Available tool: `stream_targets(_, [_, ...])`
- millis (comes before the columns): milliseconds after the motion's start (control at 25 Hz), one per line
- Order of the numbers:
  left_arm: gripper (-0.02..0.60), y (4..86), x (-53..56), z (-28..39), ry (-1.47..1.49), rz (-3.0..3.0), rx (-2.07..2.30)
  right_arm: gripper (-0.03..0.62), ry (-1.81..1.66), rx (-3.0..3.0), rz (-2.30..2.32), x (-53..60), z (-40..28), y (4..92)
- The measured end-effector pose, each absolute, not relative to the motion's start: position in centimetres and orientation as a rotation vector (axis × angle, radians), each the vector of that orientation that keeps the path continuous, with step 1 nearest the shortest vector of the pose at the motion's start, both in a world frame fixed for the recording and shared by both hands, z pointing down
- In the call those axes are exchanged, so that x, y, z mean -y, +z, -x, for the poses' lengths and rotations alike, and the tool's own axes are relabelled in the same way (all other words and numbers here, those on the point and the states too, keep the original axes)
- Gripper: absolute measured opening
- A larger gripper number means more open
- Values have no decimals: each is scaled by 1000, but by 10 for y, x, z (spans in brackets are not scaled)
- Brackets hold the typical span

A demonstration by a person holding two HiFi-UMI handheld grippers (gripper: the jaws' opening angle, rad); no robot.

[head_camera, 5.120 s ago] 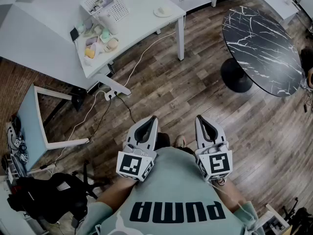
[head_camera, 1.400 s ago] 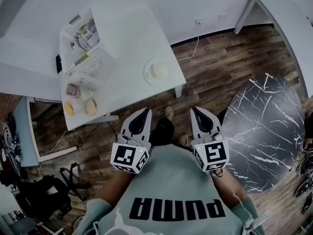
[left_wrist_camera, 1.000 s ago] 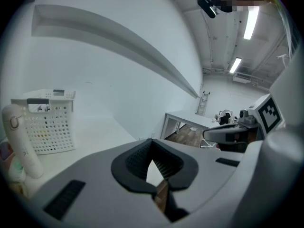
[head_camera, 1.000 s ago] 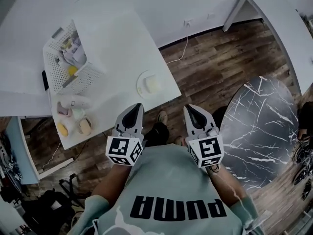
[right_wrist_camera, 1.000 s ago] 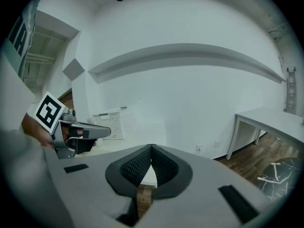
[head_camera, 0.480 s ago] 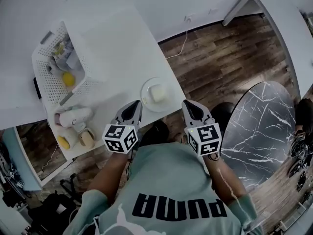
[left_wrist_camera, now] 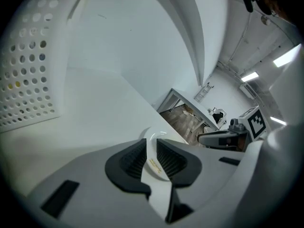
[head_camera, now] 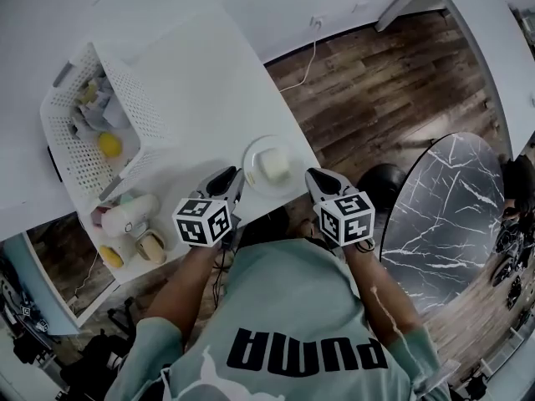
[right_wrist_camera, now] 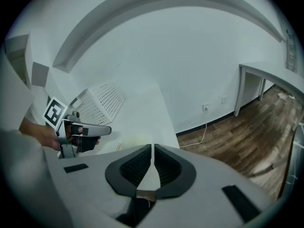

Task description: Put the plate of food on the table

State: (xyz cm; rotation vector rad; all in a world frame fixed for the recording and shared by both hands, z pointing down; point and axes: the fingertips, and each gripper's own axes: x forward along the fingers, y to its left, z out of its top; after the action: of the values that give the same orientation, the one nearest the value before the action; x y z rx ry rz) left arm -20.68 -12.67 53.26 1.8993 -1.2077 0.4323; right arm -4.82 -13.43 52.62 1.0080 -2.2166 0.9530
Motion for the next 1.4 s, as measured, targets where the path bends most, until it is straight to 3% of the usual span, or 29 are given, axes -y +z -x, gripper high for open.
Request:
stream_targets(440, [115, 557, 132, 200, 387, -1782, 1058, 9, 1189, 2138, -1017, 139, 43, 554])
stream_targets(1400, [117, 577, 136, 191, 396, -1711, 969, 51, 1513, 2090, -1038, 141, 41, 571])
